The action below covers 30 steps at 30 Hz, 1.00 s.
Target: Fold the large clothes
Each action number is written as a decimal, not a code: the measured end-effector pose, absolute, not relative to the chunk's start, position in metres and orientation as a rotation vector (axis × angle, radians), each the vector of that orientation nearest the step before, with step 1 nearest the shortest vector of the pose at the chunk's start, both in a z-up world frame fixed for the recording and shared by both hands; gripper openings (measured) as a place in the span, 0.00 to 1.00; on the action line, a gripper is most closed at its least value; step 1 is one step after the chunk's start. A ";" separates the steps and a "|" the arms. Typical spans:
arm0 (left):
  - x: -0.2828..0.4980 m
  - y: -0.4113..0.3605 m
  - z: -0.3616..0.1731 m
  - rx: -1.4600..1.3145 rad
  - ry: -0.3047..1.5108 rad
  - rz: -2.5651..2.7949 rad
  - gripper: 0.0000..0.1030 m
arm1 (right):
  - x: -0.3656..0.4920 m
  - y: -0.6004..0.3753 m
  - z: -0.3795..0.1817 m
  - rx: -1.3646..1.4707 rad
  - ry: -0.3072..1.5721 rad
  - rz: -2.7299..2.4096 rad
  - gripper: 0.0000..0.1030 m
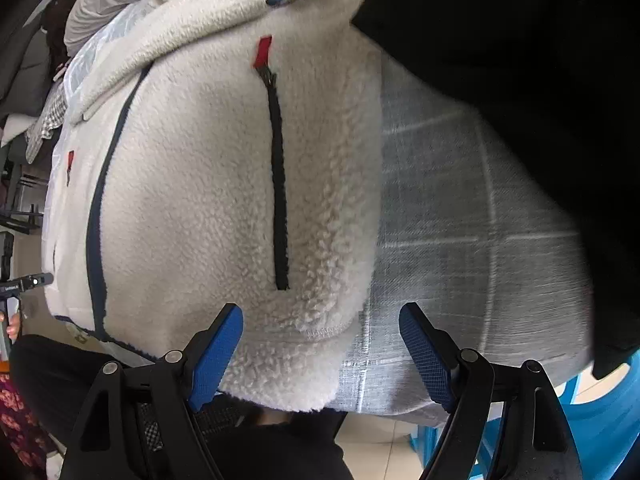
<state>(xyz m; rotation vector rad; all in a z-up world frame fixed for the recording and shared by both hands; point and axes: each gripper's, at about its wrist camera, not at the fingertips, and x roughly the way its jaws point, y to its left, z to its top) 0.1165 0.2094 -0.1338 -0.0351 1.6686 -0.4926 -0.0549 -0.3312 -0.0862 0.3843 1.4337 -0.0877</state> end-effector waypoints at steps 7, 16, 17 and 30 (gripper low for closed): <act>0.125 0.214 -0.142 -0.024 1.671 -0.517 0.81 | -0.054 -0.336 -0.104 0.467 1.449 -0.036 0.80; 0.116 0.201 -0.146 -0.081 1.708 -0.649 0.72 | -0.054 -0.344 -0.114 0.549 1.465 0.019 0.74; 0.113 0.197 -0.145 -0.074 1.710 -0.654 0.68 | -0.055 -0.343 -0.116 0.543 1.470 0.017 0.70; 0.103 0.184 -0.104 -0.188 1.595 -0.713 0.20 | -0.050 -0.314 -0.068 0.437 1.328 0.128 0.19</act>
